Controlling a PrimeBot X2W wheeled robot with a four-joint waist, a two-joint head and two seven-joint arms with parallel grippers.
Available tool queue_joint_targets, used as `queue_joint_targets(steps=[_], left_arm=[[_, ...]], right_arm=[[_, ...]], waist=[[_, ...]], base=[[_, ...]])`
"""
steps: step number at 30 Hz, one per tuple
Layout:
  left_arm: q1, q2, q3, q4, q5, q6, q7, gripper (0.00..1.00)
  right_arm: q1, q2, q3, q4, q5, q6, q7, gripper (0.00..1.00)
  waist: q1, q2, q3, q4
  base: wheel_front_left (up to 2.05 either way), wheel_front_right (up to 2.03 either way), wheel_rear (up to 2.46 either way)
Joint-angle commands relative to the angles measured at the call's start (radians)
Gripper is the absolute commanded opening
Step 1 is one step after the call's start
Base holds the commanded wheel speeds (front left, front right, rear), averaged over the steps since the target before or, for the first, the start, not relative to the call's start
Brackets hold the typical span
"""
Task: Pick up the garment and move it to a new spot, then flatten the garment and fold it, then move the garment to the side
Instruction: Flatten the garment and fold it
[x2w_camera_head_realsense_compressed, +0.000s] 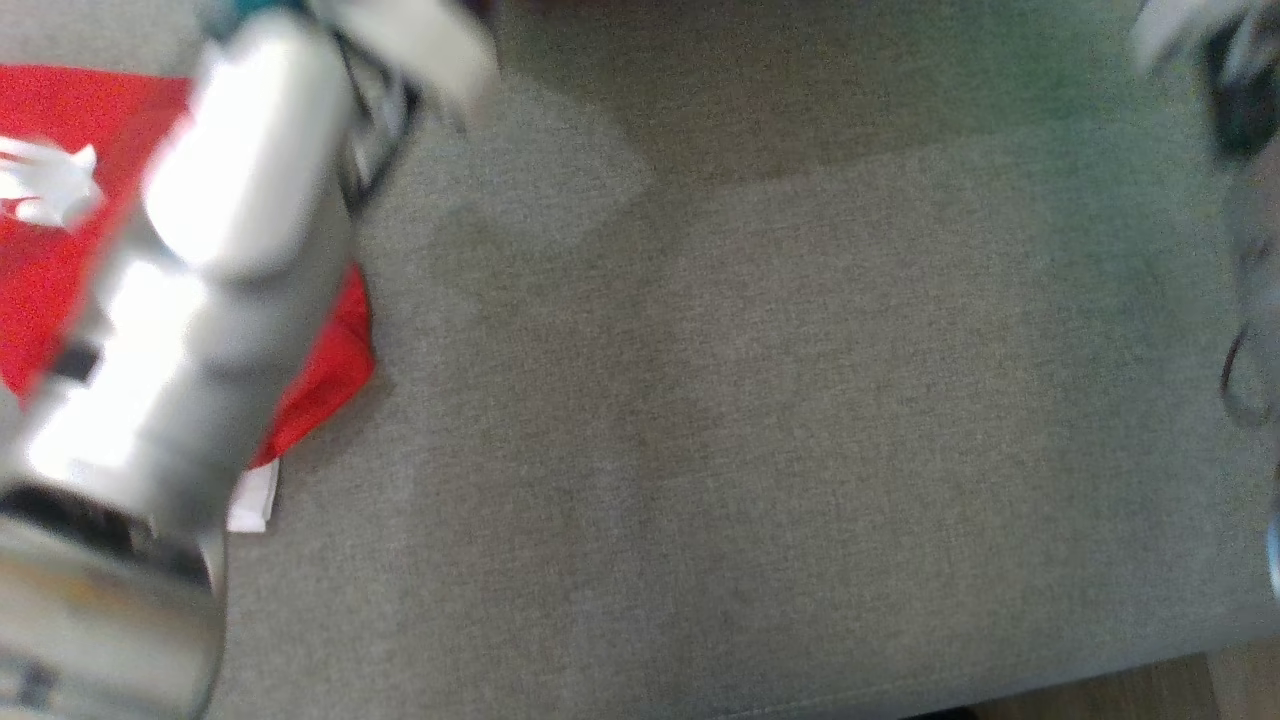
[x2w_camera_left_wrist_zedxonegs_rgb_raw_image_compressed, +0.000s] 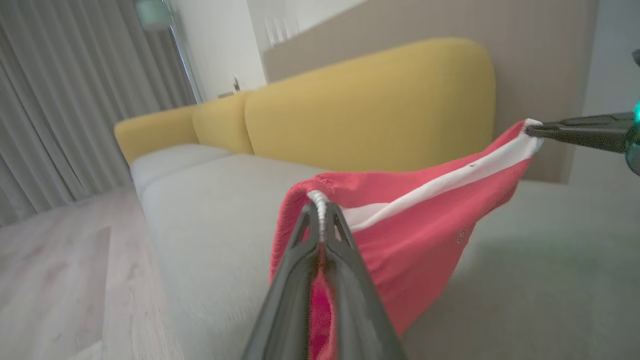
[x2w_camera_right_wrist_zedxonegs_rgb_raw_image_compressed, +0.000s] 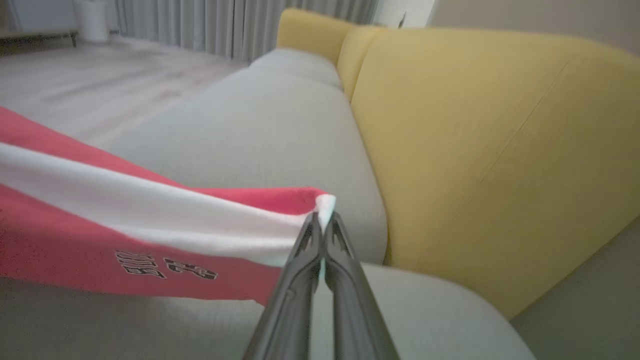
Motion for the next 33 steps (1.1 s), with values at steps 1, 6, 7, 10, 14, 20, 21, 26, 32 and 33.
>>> queue_joint_targets(steps=[1,6,7,10,14,20,21,26,32,33], left_arm=[[-0.014,0.039,0.004,-0.029,-0.005,0.000,-0.009,0.00],[0.147,0.090,-0.124,-0.097,-0.058,-0.001,-0.011,0.00],[0.175,0.103,-0.145,-0.113,-0.068,-0.001,-0.011,0.00],[0.250,0.136,-0.202,-0.158,-0.092,-0.001,-0.007,0.00],[0.331,0.166,-0.277,-0.222,-0.104,-0.001,0.025,0.00],[0.420,0.189,-0.321,-0.301,-0.112,0.017,0.062,0.00],[0.435,0.192,-0.325,-0.313,-0.117,0.021,0.068,0.00],[0.504,0.202,-0.343,-0.373,-0.134,0.048,0.091,0.00],[0.587,0.216,-0.354,-0.478,-0.162,0.089,0.113,0.00],[0.587,0.216,-0.354,-0.478,-0.162,0.089,0.113,0.00]], right_arm=[[0.001,-0.008,0.026,-0.017,0.012,0.002,0.007,0.00],[0.097,-0.044,0.207,0.053,0.094,0.002,0.069,0.00],[0.114,-0.056,0.244,0.055,0.116,0.002,0.082,0.00],[0.164,-0.098,0.363,0.045,0.194,0.002,0.140,0.00],[0.233,-0.175,0.523,-0.016,0.328,0.002,0.271,0.00],[0.314,-0.334,0.708,-0.203,0.549,0.002,0.470,0.00],[0.326,-0.361,0.729,-0.235,0.580,0.002,0.495,0.00],[0.385,-0.478,0.794,-0.361,0.682,0.002,0.581,0.00],[0.459,-0.616,0.819,-0.517,0.728,0.002,0.619,0.00],[0.459,-0.616,0.819,-0.517,0.728,0.002,0.619,0.00]], waist=[[0.0000,0.0000,-0.009,0.003],[0.0000,0.0000,-0.049,0.010],[0.0000,0.0000,-0.060,0.012],[0.0000,0.0000,-0.092,0.018],[0.0000,0.0000,-0.135,0.024],[0.0000,0.0000,-0.194,0.019],[0.0000,0.0000,-0.204,0.018],[0.0000,0.0000,-0.253,0.009],[0.0000,0.0000,-0.288,0.000],[0.0000,0.0000,-0.288,0.000]], base=[[0.00,0.00,0.00],[0.00,0.00,0.00],[0.00,0.00,0.00],[0.00,0.00,0.00],[0.00,0.00,0.00],[0.00,0.00,0.00],[0.00,0.00,0.00],[0.00,0.00,0.00],[0.00,0.00,0.00],[0.00,0.00,0.00]])
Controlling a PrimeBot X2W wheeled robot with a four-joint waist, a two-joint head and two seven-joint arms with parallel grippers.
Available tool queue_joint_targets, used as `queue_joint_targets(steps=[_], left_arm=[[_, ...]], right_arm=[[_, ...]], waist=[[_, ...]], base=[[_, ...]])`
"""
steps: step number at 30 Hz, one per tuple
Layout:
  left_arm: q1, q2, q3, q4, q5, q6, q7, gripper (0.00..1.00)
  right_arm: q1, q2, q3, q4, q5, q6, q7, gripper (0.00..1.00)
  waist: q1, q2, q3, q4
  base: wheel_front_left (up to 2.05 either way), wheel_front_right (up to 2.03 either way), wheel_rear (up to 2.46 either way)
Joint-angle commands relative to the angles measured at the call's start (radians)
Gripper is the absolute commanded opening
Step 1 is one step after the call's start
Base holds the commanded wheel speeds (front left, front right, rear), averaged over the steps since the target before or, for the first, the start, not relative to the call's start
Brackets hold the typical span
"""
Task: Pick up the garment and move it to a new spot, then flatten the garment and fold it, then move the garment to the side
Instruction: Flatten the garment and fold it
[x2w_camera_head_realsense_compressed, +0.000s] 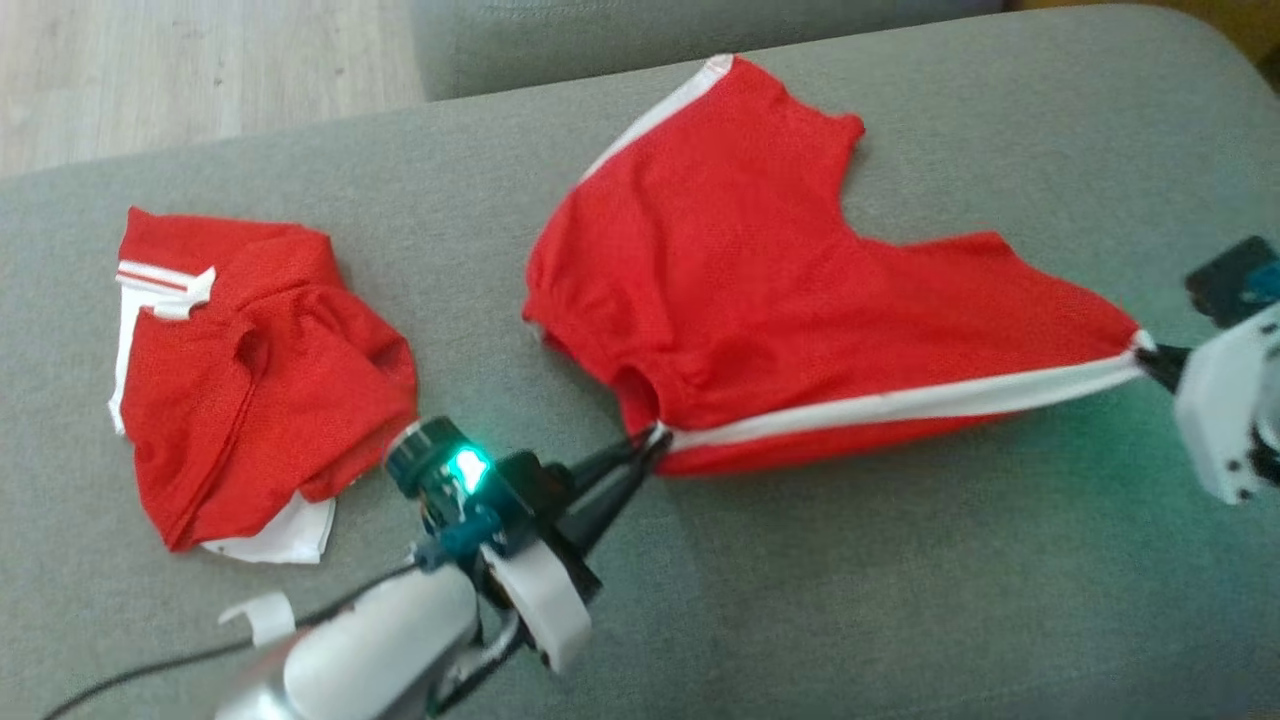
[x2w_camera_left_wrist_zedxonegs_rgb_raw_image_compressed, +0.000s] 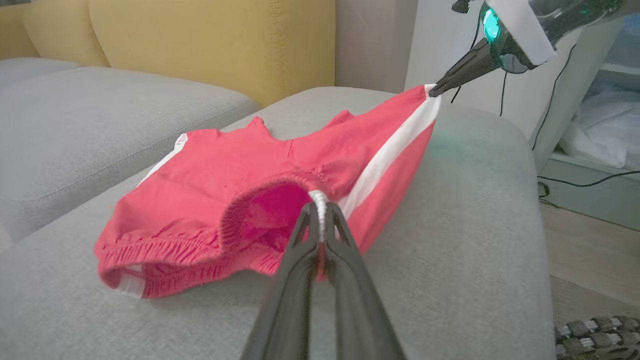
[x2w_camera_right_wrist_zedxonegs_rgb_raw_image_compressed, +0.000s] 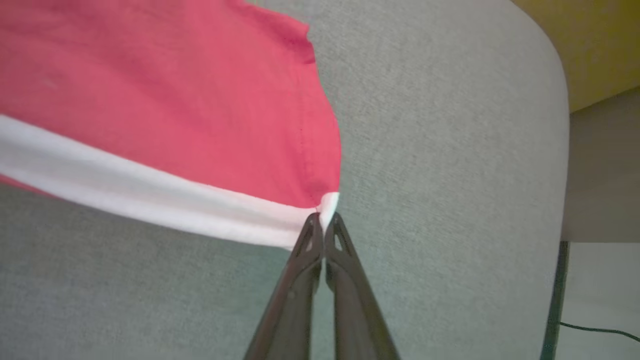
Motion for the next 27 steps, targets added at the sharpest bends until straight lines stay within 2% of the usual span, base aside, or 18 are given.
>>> queue_joint_targets(steps=[1,5,9,19,27], left_arm=[[-0.017,0.033,0.034,-0.041,-0.008,0.013,0.006,0.00],[0.013,0.038,0.034,-0.102,-0.017,0.041,0.012,0.00],[0.010,0.036,0.056,-0.139,-0.028,0.072,0.013,0.00],[-0.065,-0.001,0.109,-0.151,-0.042,0.100,0.000,0.00],[-0.136,-0.048,0.129,-0.129,-0.040,0.098,-0.016,0.00]], right_arm=[[0.014,-0.068,-0.023,-0.026,0.007,0.002,0.005,0.00],[0.041,-0.116,-0.087,-0.088,0.019,0.002,-0.001,0.00],[0.048,-0.106,-0.175,-0.118,-0.012,0.002,-0.029,0.00],[-0.034,0.023,-0.394,-0.093,-0.175,0.002,-0.102,0.00],[-0.164,0.112,-0.457,-0.039,-0.285,0.002,-0.133,0.00]], waist=[[0.0003,-0.0001,-0.005,-0.005],[0.0003,-0.0001,-0.008,-0.009],[0.0003,-0.0001,0.008,-0.004],[0.0003,-0.0001,0.093,0.061],[0.0003,-0.0001,0.185,0.154]], base=[[0.00,0.00,0.00],[0.00,0.00,0.00],[0.00,0.00,0.00],[0.00,0.00,0.00],[0.00,0.00,0.00]])
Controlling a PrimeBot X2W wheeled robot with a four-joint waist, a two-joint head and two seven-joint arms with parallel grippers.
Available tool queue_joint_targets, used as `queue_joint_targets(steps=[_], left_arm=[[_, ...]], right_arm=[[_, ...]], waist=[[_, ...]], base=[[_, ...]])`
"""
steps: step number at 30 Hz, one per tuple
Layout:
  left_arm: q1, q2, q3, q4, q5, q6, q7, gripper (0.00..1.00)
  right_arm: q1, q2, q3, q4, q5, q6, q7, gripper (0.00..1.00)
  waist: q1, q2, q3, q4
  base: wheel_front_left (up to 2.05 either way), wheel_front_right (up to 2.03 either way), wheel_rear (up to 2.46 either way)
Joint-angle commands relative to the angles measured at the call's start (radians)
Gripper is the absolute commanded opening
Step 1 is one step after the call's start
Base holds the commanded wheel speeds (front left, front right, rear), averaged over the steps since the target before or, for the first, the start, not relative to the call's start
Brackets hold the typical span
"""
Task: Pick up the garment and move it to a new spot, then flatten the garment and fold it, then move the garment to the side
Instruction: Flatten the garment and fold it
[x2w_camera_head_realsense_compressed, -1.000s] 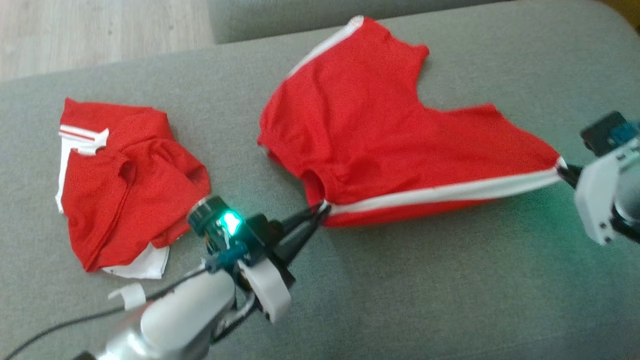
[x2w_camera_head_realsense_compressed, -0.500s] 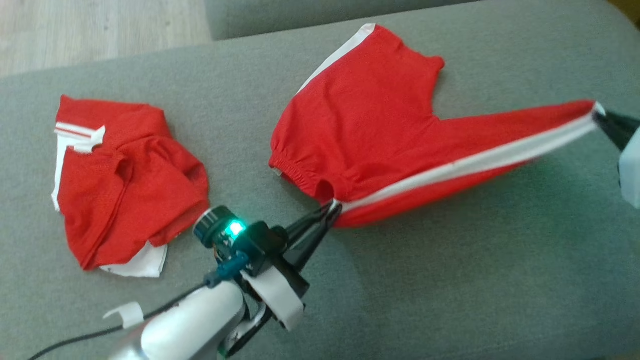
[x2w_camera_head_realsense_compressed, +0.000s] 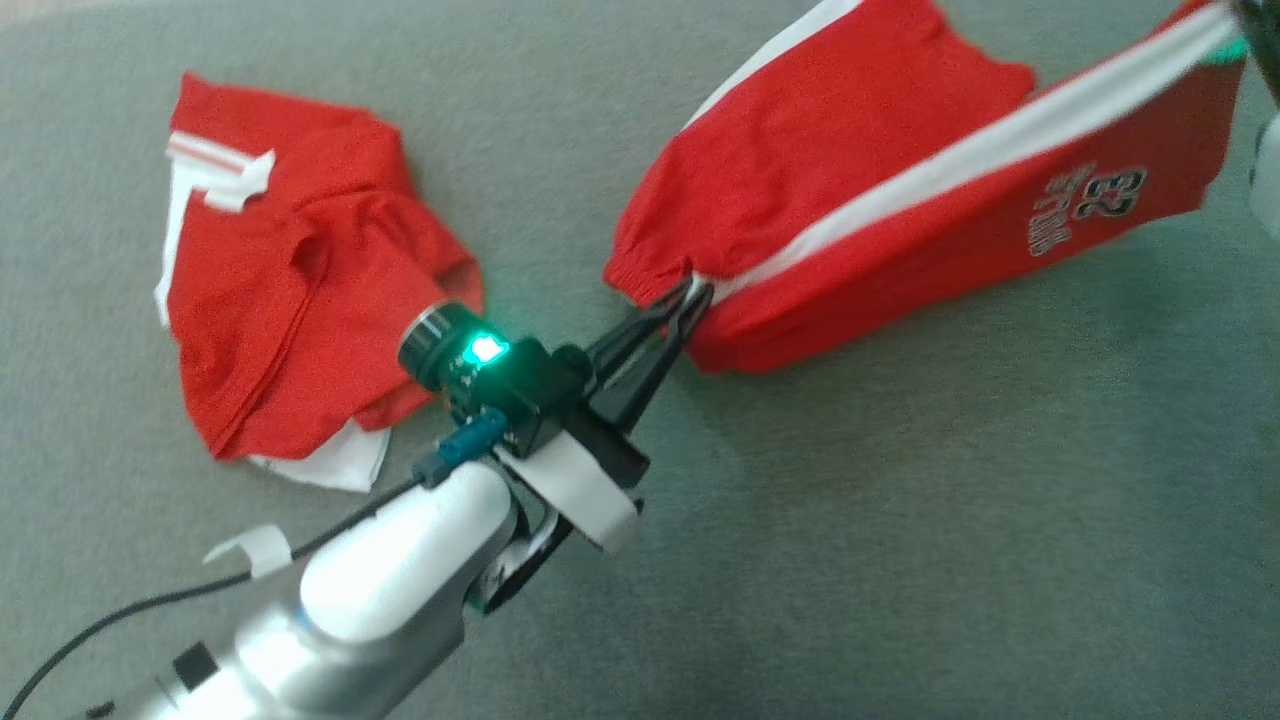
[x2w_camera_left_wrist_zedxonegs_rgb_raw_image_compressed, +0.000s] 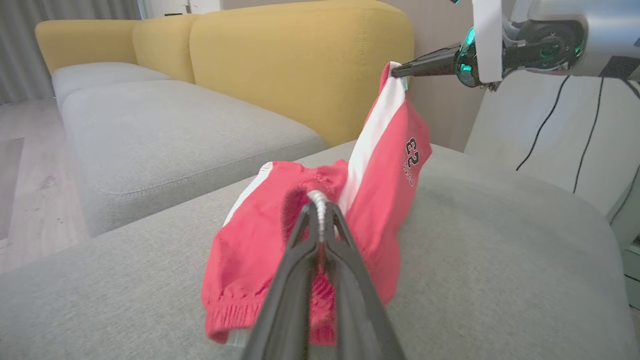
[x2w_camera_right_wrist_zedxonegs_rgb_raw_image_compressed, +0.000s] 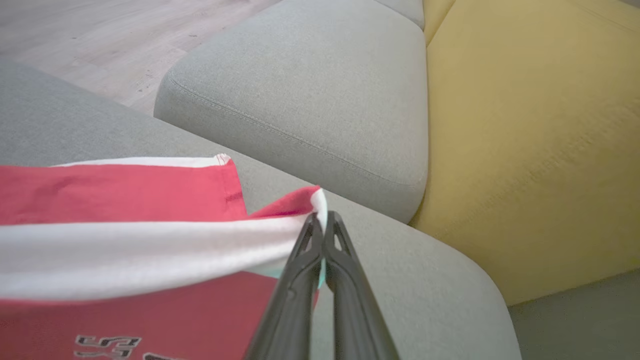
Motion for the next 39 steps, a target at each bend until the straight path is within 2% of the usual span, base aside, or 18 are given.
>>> queue_joint_targets(steps=[1,5,13,25,26,27,28,29,39], left_arm=[[-0.054,0.007,0.048,-0.018,-0.003,0.009,-0.011,0.00],[-0.083,-0.020,0.053,0.004,-0.002,0.009,-0.020,0.00],[-0.170,-0.094,0.072,0.077,-0.007,0.007,-0.033,0.00],[-0.236,-0.168,0.074,0.173,-0.009,0.000,-0.048,0.00],[-0.239,-0.172,0.074,0.178,-0.010,0.002,-0.048,0.00],[-0.241,-0.175,0.074,0.184,-0.010,0.003,-0.049,0.30],[-0.242,-0.177,0.075,0.188,-0.009,0.006,-0.052,0.87],[-0.241,-0.178,0.078,0.191,-0.009,0.010,-0.058,1.00],[-0.216,-0.145,0.158,0.180,-0.017,0.057,-0.103,1.00]], right_arm=[[-0.031,-0.004,-0.011,-0.009,-0.015,0.002,-0.016,0.00],[-0.106,0.035,0.012,0.039,-0.064,0.002,-0.029,0.00],[-0.277,0.069,0.063,0.172,-0.126,0.002,-0.063,0.00],[-0.377,0.095,0.110,0.331,-0.122,0.002,-0.133,0.00],[-0.383,0.098,0.110,0.346,-0.118,0.002,-0.137,0.36],[-0.384,0.106,0.115,0.365,-0.109,0.002,-0.124,1.00],[-0.387,0.110,0.123,0.372,-0.107,0.002,-0.130,1.00],[-0.392,0.113,0.121,0.381,-0.104,0.002,-0.145,1.00],[-0.403,0.174,0.110,0.451,-0.093,0.002,-0.308,1.00]], waist=[[-0.0002,0.0000,0.047,0.045],[-0.0002,0.0000,0.090,0.087],[-0.0002,0.0000,0.196,0.164],[-0.0002,0.0000,0.261,0.213],[-0.0002,0.0000,0.266,0.214],[-0.0002,0.0000,0.268,0.215],[-0.0002,0.0000,0.269,0.214],[-0.0002,0.0000,0.269,0.212],[-0.0002,0.0000,0.193,0.147]], base=[[0.00,0.00,0.00],[0.00,0.00,0.00],[0.00,0.00,0.00],[0.00,0.00,0.00],[0.00,0.00,0.00],[0.00,0.00,0.00],[0.00,0.00,0.00],[0.00,0.00,0.00],[0.00,0.00,0.00]])
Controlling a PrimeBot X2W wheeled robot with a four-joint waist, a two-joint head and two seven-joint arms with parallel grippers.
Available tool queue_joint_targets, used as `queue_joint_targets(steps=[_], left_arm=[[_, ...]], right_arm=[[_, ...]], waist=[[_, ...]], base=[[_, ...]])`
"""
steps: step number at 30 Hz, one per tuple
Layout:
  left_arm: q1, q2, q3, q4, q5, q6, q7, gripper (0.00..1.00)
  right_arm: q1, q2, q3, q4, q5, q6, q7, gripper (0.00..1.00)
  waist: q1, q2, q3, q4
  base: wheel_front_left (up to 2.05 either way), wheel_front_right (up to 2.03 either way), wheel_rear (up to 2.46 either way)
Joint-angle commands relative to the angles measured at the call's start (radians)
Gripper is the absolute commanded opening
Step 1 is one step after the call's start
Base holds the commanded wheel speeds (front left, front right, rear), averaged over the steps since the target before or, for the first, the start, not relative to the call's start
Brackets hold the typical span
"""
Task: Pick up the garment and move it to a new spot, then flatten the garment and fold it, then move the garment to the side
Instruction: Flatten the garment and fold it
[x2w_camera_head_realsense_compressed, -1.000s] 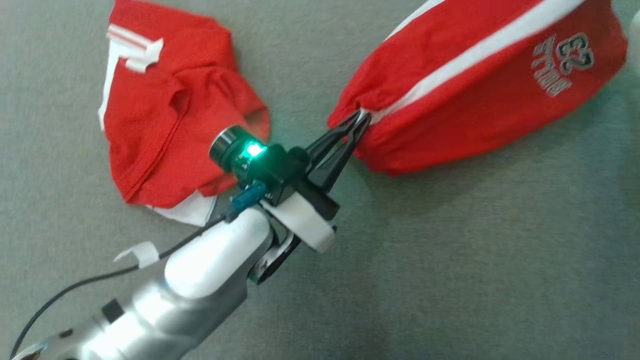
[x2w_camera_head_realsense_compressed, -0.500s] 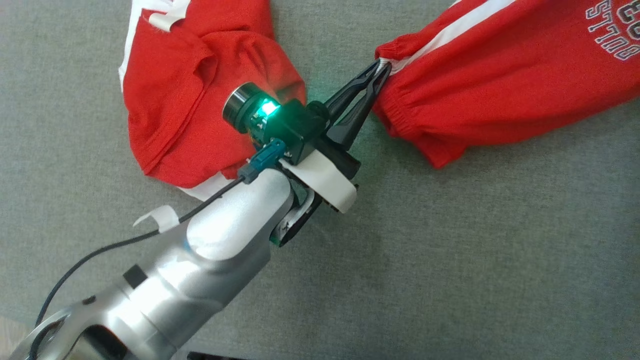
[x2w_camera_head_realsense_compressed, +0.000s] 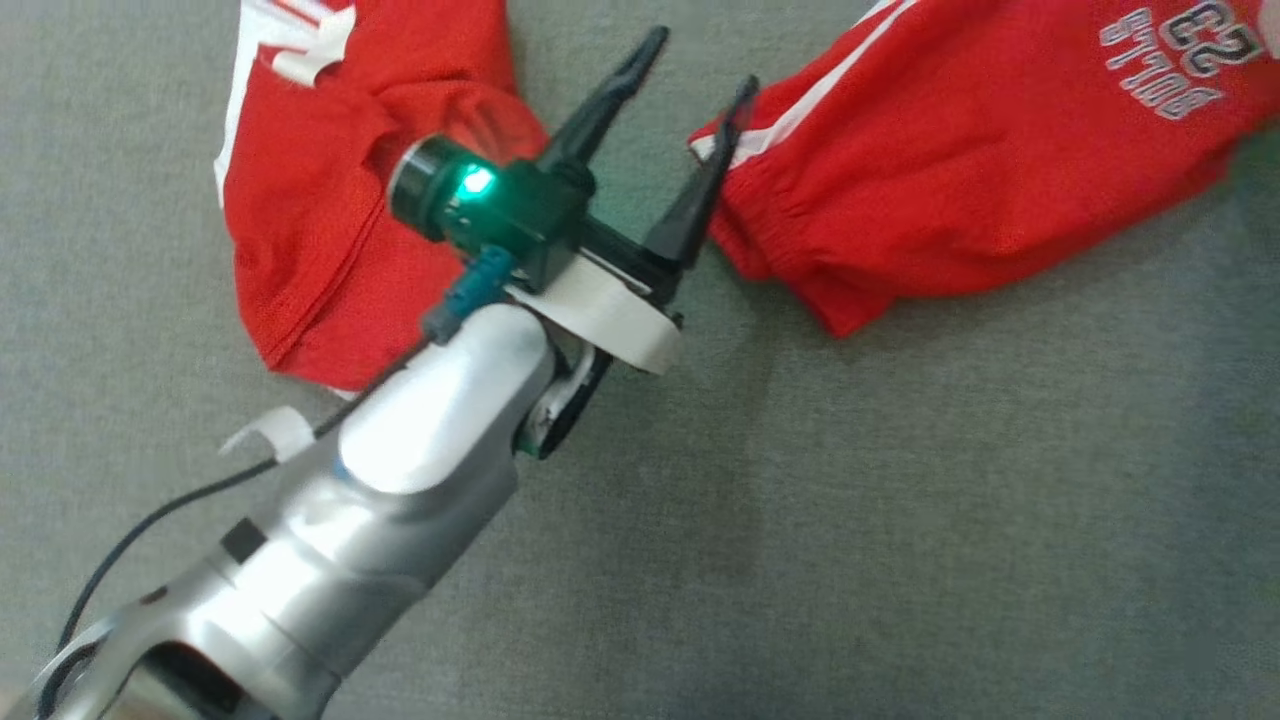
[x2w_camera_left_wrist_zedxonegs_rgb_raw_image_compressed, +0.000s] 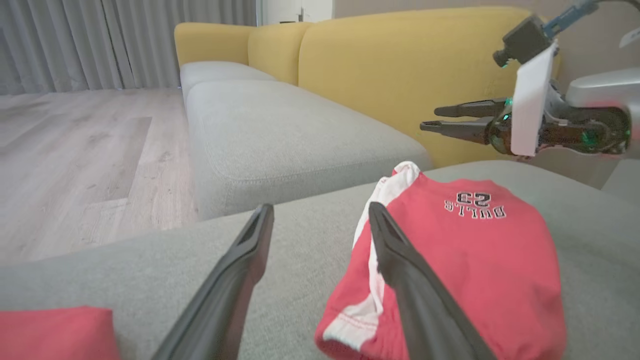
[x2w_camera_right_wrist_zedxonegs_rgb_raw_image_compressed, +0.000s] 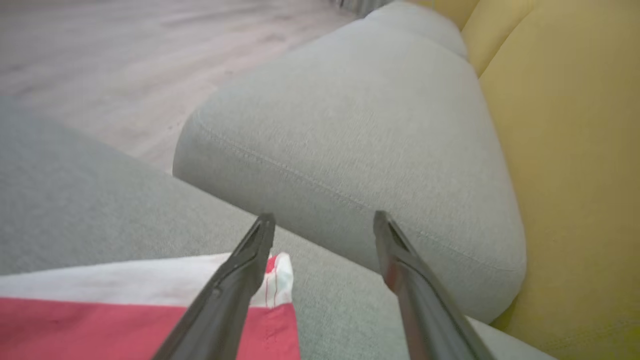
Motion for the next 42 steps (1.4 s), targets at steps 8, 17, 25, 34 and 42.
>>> queue_joint_targets(steps=[8,17,25,34,42], left_arm=[[0.068,0.090,0.144,-0.072,-0.014,0.063,-0.020,1.00],[0.257,0.108,0.323,-0.179,0.044,0.113,-0.021,1.00],[0.424,0.078,0.420,-0.203,0.096,0.074,-0.021,1.00],[0.605,0.011,0.535,-0.199,0.186,0.019,-0.021,1.00],[0.668,-0.041,0.596,-0.204,0.258,-0.035,-0.021,1.00]], right_arm=[[0.056,0.073,-0.097,-0.015,0.065,0.002,-0.193,1.00],[0.302,0.136,-0.277,-0.164,0.085,0.002,-0.237,1.00],[0.595,0.241,-0.448,-0.354,-0.028,0.002,-0.238,1.00],[0.895,0.423,-0.598,-0.519,-0.155,0.002,-0.237,1.00],[0.995,0.479,-0.626,-0.608,-0.203,0.002,-0.211,1.00]], waist=[[0.0000,0.0000,-0.153,-0.092],[0.0000,0.0000,-0.263,-0.159],[0.0000,0.0000,-0.336,-0.192],[0.0000,0.0000,-0.384,-0.218],[0.0000,0.0000,-0.379,-0.213]], base=[[0.00,0.00,0.00],[0.00,0.00,0.00],[0.00,0.00,0.00],[0.00,0.00,0.00],[0.00,0.00,0.00]])
